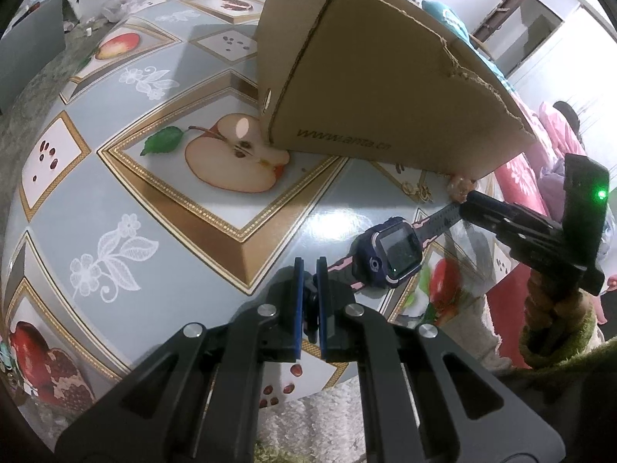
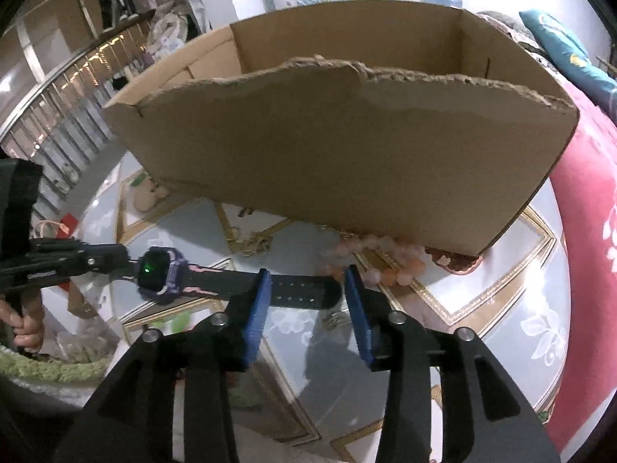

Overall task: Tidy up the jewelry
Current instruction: 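Lift the watch with the left gripper and carry it over the box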

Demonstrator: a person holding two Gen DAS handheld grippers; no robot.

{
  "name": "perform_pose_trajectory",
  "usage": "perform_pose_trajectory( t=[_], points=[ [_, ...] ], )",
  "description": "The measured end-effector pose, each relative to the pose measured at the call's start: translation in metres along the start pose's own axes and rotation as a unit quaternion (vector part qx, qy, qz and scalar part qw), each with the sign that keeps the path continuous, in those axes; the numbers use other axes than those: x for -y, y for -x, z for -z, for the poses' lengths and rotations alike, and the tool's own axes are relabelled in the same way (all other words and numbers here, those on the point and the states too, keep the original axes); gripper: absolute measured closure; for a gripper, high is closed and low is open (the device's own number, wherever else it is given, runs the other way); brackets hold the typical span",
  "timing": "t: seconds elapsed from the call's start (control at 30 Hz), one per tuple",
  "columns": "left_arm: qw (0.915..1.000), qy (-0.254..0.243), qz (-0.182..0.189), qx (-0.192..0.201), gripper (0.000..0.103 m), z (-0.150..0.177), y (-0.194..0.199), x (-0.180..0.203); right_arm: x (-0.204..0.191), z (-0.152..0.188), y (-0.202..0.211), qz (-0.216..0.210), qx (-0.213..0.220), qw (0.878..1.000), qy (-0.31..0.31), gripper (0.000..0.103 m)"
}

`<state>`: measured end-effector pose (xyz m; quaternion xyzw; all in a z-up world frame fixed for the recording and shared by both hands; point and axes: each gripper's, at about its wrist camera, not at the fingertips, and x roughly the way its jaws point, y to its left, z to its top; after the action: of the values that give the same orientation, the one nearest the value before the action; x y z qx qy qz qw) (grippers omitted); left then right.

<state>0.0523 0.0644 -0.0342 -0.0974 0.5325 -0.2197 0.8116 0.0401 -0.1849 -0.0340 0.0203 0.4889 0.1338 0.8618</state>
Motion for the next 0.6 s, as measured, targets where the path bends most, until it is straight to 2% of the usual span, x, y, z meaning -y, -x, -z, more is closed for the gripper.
perform_pose_trajectory(
  t=[0.23,0.43,0.6],
  points=[
    [0.9999,0.009,0.005,0.004,0.097,0.001,0.0,-0.003,-0.002,0.001,-0.005,-0.019,-0.019,1.0,-0.008,0.055],
    [0.9999,0.012,0.008,0.005,0.097,0.002,0.0,-0.003,0.008,-0.002,-0.008,-0.079,-0.033,0.995,-0.054,0.055],
    [0.9999,0.013,0.008,0.005,0.097,0.001,0.001,-0.004,0.01,-0.003,-0.003,-0.109,-0.027,0.991,-0.077,0.055]
  ],
)
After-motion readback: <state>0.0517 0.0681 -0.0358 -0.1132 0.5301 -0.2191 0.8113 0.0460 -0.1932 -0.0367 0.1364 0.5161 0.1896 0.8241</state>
